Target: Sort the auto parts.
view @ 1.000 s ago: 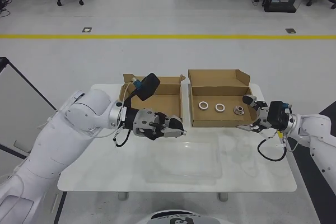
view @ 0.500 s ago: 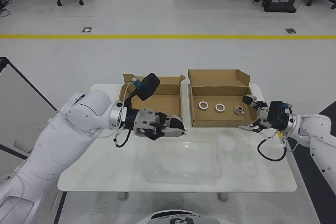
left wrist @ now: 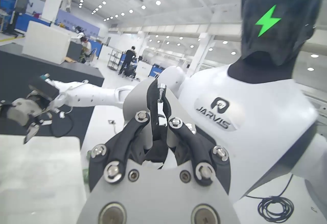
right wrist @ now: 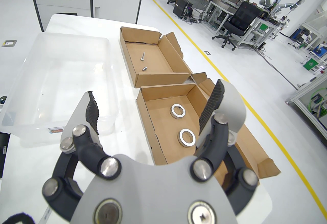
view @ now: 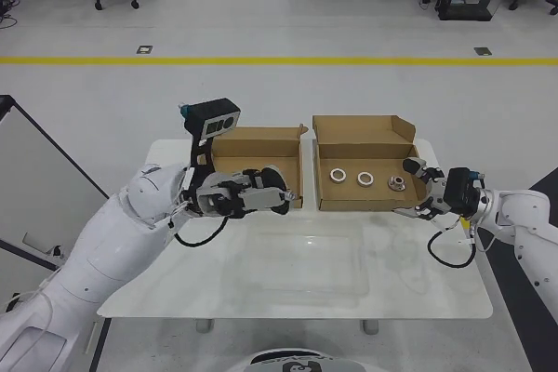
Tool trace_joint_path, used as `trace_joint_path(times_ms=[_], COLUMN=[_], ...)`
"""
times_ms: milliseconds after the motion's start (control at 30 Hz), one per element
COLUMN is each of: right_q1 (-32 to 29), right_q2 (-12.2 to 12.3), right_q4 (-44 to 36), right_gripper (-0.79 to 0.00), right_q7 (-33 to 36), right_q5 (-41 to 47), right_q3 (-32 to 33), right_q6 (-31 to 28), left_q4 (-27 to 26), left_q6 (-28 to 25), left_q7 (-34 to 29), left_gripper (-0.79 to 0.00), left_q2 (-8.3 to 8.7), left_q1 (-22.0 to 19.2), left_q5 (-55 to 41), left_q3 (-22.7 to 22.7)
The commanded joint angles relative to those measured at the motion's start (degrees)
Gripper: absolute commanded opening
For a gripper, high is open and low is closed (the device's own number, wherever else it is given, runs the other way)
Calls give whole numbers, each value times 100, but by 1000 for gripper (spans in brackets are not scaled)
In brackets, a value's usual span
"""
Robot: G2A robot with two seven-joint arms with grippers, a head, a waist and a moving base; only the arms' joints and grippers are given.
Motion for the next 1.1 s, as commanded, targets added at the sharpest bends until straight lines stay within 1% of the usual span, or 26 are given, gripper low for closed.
trace_joint_path(times_ms=[0, 167, 267, 433, 500, 733, 900, 967, 1033, 1067], right_q1=[0, 0, 0, 0, 0, 0, 0, 0, 0, 0], right_q2=[0, 0, 0, 0, 0, 0, 0, 0, 0, 0], right_q4=[0, 0, 0, 0, 0, 0, 0, 0, 0, 0], right_gripper=[0, 0, 0, 0, 0, 0, 0, 0, 0, 0], right_q7=[-7, -7, -7, -7, -7, -7, -7, -7, -7, -7], right_q5=[-1, -1, -1, -1, -1, -1, -1, -1, -1, -1], right_q3=[-1, -1, -1, -1, -1, -1, -1, -1, -1, -1], right_q6=[0, 0, 0, 0, 0, 0, 0, 0, 0, 0], left_q4=[-66, -321, -323, -186, -93, 204, 203, 66, -39, -117], left_q6=[25, 159, 311, 397, 408, 360, 314, 309, 237, 213], left_q7=[-14, -149, -302, -387, -398, -349, -201, -108, -176, -202], left_gripper=[-785, -785, -785, -785, -785, -785, -785, -785, -785, -785], left_q2=[-24, -118, -177, -263, -281, -298, -305, -325, -341, -356], left_q1=[9, 91, 152, 300, 328, 447, 530, 597, 632, 660], left_q5=[-356, -1270, -1479, -1227, -963, 64, 682, 554, 333, 59], left_q3=[6, -50, -203, -473, -591, -890, -1071, -1058, -1047, -1013])
